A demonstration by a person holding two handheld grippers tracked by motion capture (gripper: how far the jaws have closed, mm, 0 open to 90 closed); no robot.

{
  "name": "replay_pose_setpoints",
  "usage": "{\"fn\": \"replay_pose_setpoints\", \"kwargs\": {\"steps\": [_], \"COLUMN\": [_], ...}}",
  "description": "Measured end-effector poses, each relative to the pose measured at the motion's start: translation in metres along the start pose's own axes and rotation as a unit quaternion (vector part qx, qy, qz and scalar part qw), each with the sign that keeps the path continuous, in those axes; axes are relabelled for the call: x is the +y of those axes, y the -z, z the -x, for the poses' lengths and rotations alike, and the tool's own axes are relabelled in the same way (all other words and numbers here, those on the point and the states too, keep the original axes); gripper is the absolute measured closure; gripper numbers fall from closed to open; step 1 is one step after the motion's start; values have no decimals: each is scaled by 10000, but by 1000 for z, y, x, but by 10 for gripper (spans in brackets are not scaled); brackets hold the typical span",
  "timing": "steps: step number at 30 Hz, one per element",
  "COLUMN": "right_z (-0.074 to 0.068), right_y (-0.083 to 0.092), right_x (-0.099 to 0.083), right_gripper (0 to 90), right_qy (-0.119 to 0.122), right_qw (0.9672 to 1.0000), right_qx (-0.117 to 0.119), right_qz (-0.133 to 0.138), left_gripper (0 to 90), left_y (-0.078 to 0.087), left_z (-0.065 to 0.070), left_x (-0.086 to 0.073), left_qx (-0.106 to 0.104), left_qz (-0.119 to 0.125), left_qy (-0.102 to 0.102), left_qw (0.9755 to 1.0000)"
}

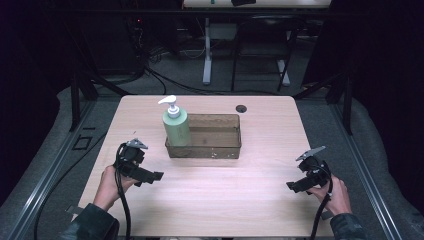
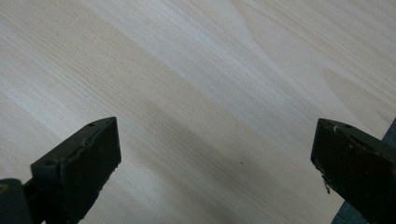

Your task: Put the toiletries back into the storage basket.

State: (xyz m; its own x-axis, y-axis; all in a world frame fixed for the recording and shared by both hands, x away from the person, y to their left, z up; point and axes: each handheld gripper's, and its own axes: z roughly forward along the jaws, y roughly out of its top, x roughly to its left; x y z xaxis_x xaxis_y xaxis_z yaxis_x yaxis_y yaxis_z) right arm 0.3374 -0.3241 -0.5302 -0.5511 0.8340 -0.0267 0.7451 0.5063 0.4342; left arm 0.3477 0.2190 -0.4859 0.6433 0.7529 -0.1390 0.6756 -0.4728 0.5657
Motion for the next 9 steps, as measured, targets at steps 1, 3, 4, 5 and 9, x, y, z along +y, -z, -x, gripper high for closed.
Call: {"fn": "replay_pose_setpoints", "kwargs": {"steps": [1,3,4,5,9], "right_z": [0,0,-1,-1,0], "right_y": [0,-1,-1,-1,-2], "right_x": [0,0,1,1,1], "right_gripper": [9,5,4,4,0], "right_qy": [42,57,40,36,23], "right_qw": [10000,10000,10000,10000,10000], "right_qx": [-36,-21,6,3,10], "right_qz": [-22,-8,-1,3,21], "left_gripper": [0,0,0,0,0], "left_y": [-2,-5,-6,-8,-13], "left_z": [0,-1,-1,-1,-3], "left_x": [-2,-4,-5,-6,-8], "left_qx": [-19,-27,-39,-47,-96], "left_qz": [-7,-24,0,-3,-16], "left_qy": [30,23,57,73,146], "left_qw": [10000,10000,10000,10000,9998]}}
